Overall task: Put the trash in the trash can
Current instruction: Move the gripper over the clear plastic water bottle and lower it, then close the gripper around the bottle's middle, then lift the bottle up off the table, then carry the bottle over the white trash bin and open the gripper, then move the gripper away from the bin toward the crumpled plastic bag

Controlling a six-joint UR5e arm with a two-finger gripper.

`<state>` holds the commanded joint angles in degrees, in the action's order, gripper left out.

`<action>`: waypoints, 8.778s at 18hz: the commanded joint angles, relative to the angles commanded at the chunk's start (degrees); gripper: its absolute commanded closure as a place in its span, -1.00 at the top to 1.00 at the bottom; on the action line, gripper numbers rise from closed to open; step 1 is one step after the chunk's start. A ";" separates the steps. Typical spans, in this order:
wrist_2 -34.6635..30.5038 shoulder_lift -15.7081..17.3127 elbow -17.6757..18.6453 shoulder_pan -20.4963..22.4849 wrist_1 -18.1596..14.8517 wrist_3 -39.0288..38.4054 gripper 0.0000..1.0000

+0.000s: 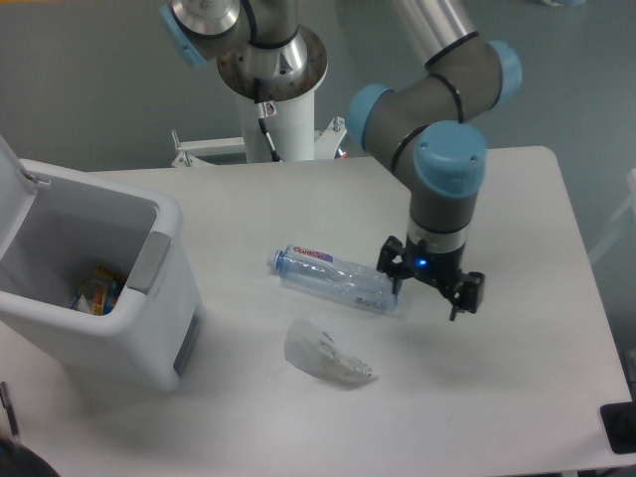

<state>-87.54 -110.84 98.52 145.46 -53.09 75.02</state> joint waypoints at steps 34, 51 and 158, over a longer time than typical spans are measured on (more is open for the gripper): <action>-5.01 4.84 15.04 -12.74 -0.18 28.16 1.00; -5.01 3.26 16.27 -13.36 5.10 21.48 0.25; 62.05 11.00 0.45 2.81 7.21 -20.19 0.99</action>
<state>-25.49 -99.83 98.96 148.27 -45.88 54.83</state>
